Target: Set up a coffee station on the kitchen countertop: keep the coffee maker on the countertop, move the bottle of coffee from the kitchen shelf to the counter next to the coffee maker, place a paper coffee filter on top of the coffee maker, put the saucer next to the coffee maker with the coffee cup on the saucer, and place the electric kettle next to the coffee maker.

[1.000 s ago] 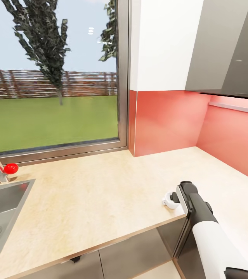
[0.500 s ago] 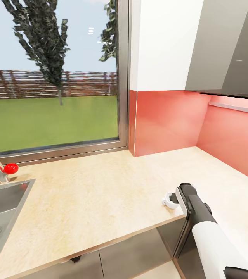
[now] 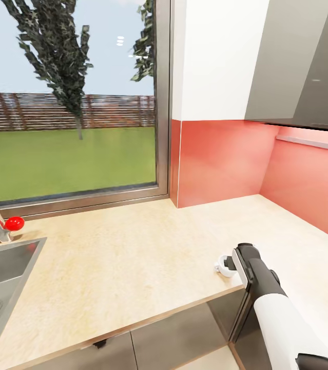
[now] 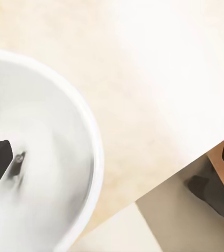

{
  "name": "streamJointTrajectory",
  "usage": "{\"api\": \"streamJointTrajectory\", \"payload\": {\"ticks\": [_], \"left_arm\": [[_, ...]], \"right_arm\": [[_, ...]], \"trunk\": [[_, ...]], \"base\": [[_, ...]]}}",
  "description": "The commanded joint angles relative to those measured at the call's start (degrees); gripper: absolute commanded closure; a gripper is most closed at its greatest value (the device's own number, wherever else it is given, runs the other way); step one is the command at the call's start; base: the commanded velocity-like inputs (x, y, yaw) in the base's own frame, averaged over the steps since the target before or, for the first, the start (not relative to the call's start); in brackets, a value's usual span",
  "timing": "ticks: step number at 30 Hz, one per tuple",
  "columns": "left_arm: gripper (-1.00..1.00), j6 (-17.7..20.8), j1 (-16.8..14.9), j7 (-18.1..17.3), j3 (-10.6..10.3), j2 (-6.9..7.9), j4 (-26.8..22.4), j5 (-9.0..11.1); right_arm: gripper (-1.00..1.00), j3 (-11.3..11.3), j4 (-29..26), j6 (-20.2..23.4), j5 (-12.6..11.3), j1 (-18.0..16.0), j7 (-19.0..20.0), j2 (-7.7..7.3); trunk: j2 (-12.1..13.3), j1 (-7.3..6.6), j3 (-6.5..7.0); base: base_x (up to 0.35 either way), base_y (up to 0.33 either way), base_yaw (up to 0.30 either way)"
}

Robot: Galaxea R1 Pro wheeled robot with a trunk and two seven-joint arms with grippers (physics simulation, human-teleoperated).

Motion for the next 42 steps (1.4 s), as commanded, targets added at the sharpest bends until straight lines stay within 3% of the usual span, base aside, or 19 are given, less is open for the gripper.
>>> {"api": "streamJointTrajectory", "payload": {"ticks": [1,26,27,42], "left_arm": [[-1.00,0.22,-0.01,0.11,-0.46,0.00,-0.07,0.03],[-1.00,0.22,0.01,0.11,-0.45,0.00,-0.07,0.03],[-1.00,0.22,0.03,0.11,-0.44,0.00,-0.07,0.03],[-1.00,0.22,0.06,0.11,-0.50,0.08,-0.02,0.03]], "right_arm": [[-1.00,-0.18,0.04,0.27,0.49,-0.05,0.24,0.07],[-1.00,-0.18,2.33,0.02,0.40,-0.05,0.30,0.07],[1.00,-0.18,2.35,0.01,0.40,-0.05,0.31,0.07],[1.00,-0.18,2.31,0.01,0.40,-0.05,0.32,0.15]], "trunk": [[-0.12,0.04,-0.11],[-0.12,0.04,-0.11],[-0.12,0.04,-0.11],[-0.12,0.04,-0.11]], "base": [[0.000,0.000,0.000],[0.000,0.000,0.000],[0.000,0.000,0.000],[0.000,0.000,0.000]]}}
